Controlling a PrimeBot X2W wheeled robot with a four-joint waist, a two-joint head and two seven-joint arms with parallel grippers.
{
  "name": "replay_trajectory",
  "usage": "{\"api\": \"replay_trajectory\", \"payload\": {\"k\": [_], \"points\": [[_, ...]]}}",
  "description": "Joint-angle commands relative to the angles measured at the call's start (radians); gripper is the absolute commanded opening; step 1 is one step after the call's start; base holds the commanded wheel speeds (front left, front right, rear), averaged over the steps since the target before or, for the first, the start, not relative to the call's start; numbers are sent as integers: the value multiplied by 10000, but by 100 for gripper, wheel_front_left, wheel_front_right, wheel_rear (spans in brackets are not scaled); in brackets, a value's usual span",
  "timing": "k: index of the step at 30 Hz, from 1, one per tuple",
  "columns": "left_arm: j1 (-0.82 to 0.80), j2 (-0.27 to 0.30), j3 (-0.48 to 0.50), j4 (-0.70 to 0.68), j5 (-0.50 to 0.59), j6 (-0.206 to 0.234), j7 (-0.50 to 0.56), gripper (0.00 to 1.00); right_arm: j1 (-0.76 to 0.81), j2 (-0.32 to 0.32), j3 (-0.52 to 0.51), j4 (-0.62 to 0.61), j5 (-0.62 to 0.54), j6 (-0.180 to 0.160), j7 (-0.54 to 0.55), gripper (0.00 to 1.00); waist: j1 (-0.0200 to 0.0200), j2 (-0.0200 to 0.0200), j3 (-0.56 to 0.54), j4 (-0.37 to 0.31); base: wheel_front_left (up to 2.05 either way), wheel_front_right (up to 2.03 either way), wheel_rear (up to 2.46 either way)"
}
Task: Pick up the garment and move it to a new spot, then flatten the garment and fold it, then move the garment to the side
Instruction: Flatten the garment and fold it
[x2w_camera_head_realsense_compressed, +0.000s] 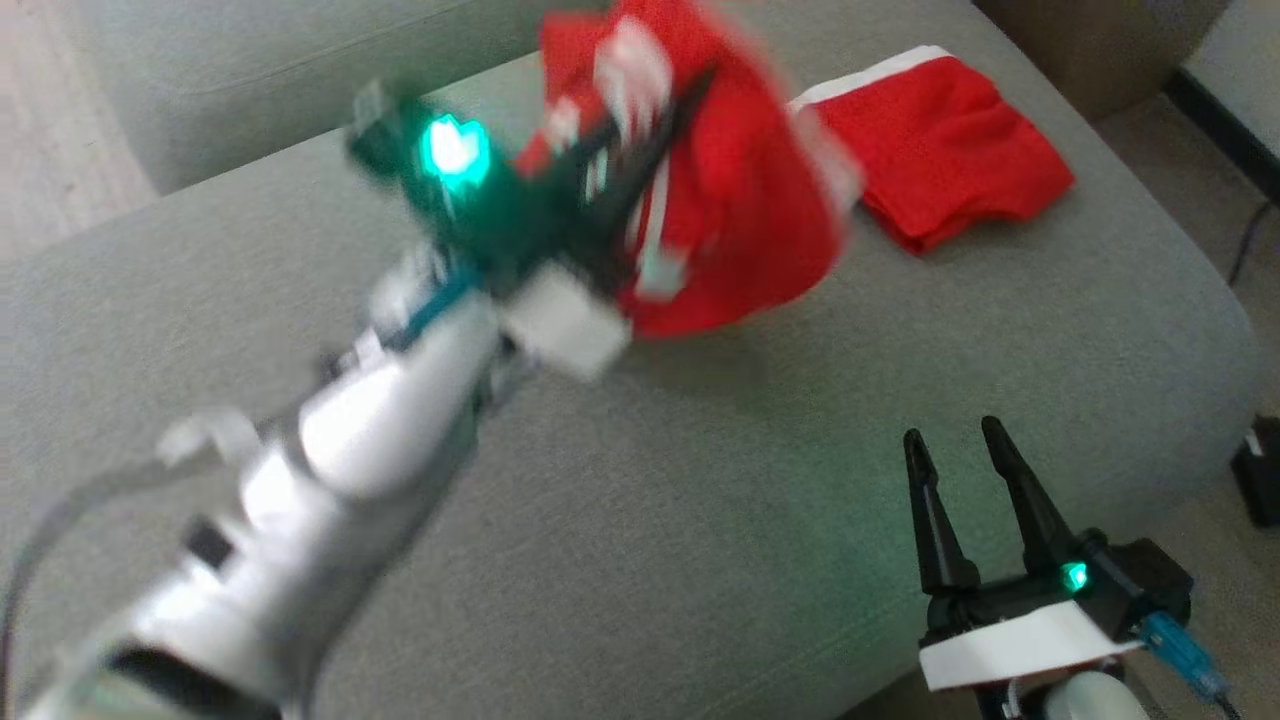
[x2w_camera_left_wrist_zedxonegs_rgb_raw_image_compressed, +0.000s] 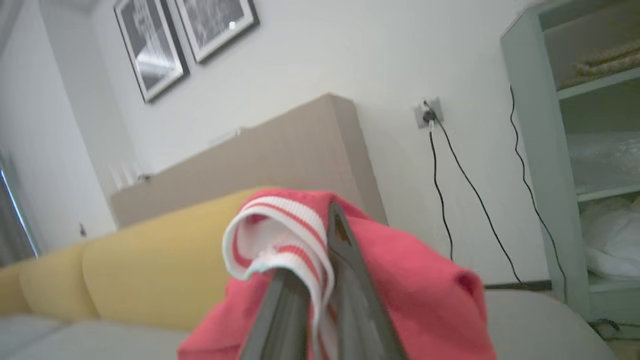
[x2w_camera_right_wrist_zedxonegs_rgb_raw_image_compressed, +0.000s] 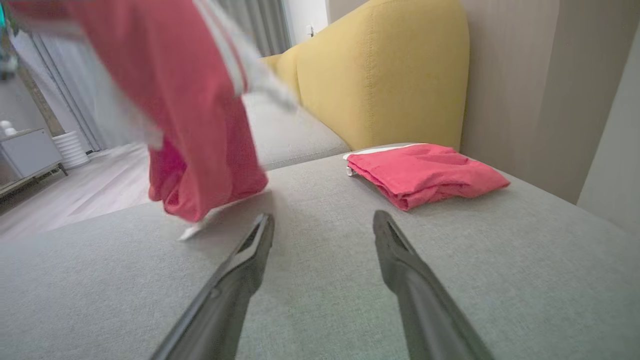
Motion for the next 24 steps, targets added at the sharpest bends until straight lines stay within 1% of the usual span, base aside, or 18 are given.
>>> {"api": "replay_trajectory", "payload": {"k": [1, 5, 7, 9, 12, 17, 20, 24], "points": [[-1232, 313, 220, -498, -242, 21, -93, 0, -473, -55, 258, -360, 57, 65, -38, 100, 0, 0, -18, 232, 0, 0, 0], [-3367, 626, 164, -694, -984, 20, -93, 0, -501, -55, 213, -410, 34, 65, -38, 100, 0, 0, -99, 834, 0, 0, 0], [-3836, 812, 241, -652, -1346, 19, -93, 0, -479, -55, 180, -439, 15, 65, -38, 100, 0, 0, -133, 1204, 0, 0, 0], [-3735, 1052, 404, -533, -1711, 19, -92, 0, -447, -55, 172, -460, -21, 65, -38, 100, 0, 0, -165, 1585, 0, 0, 0], [-2486, 1394, 549, -315, -2314, 35, -16, 0, -374, -55, 73, -482, -87, 65, -38, 100, 0, 0, -173, 2141, 0, 0, 0], [1102, 1854, 509, 70, -3251, 216, -40, 0, -367, -55, -228, -627, -282, 65, -38, 100, 0, 0, 180, 2910, 0, 0, 0], [2848, 1920, 589, 593, -3411, 285, -81, 0, -433, -55, -318, -665, -450, 65, -38, 100, 0, 0, 405, 3238, 0, 0, 0], [4176, 1663, 1242, 576, -3142, 340, -89, 0, -473, -66, -428, -657, -604, 65, -38, 100, 0, 0, 515, 3588, 0, 0, 0]]}}
